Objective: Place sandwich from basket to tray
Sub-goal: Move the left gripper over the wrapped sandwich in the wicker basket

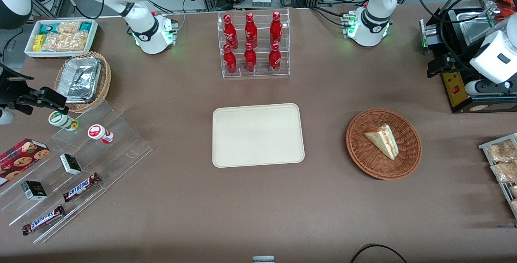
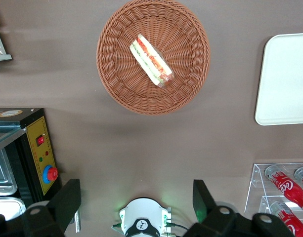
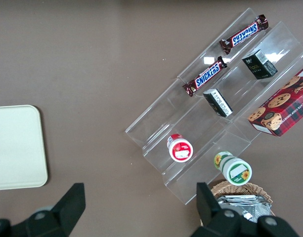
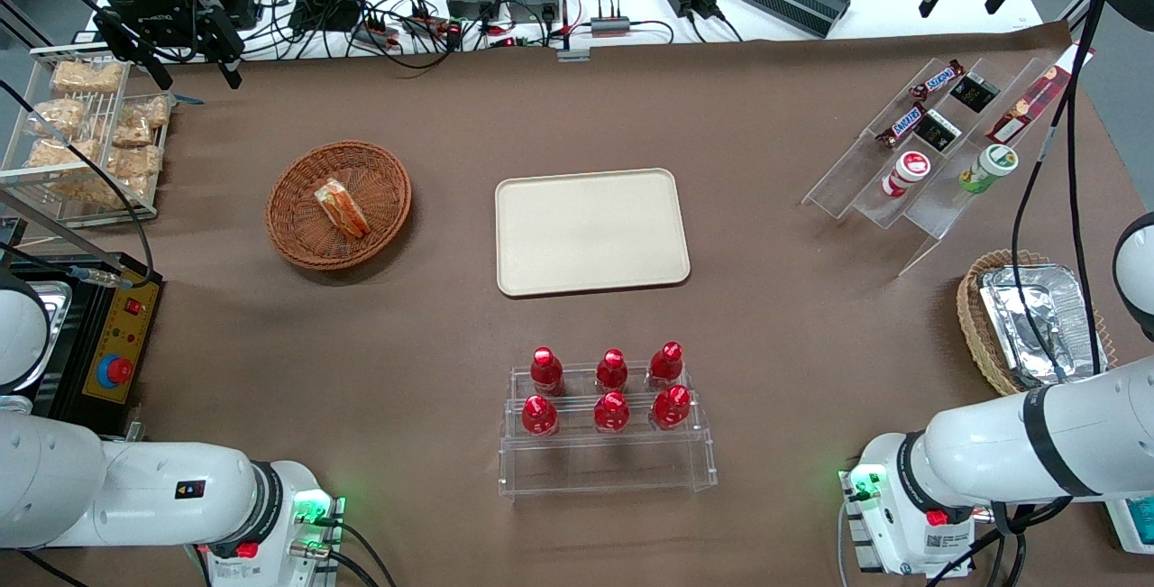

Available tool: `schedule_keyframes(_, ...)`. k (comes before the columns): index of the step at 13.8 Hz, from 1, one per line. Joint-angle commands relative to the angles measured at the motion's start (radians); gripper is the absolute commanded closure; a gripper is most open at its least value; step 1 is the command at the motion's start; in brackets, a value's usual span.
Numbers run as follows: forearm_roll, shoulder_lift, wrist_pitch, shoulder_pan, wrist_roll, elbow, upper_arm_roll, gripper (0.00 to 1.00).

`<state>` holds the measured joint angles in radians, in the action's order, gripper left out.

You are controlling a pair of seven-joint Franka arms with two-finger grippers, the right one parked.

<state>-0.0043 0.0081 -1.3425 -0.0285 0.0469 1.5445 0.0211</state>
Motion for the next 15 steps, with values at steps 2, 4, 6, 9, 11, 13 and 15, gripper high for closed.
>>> schedule_keyframes(2,-0.041,-0.002,0.009,-0.004,-0.016,0.002,-0.013,0.0)
schedule_keyframes(4,-0.036,0.013,-0.016,-0.005,-0.016,0.02,-0.016,0.0)
schedule_keyframes(6,-0.034,0.018,-0.062,-0.01,-0.016,0.074,-0.015,0.0)
schedule_keyframes(9,-0.033,0.024,-0.154,-0.013,-0.015,0.153,-0.013,0.0)
schedule_keyframes(11,-0.033,0.032,-0.217,-0.013,-0.01,0.204,-0.015,0.0)
schedule_keyframes(13,-0.033,0.033,-0.28,-0.013,-0.001,0.256,-0.015,0.0)
schedule_keyframes(15,-0.033,0.033,-0.361,-0.013,0.001,0.317,-0.015,0.0)
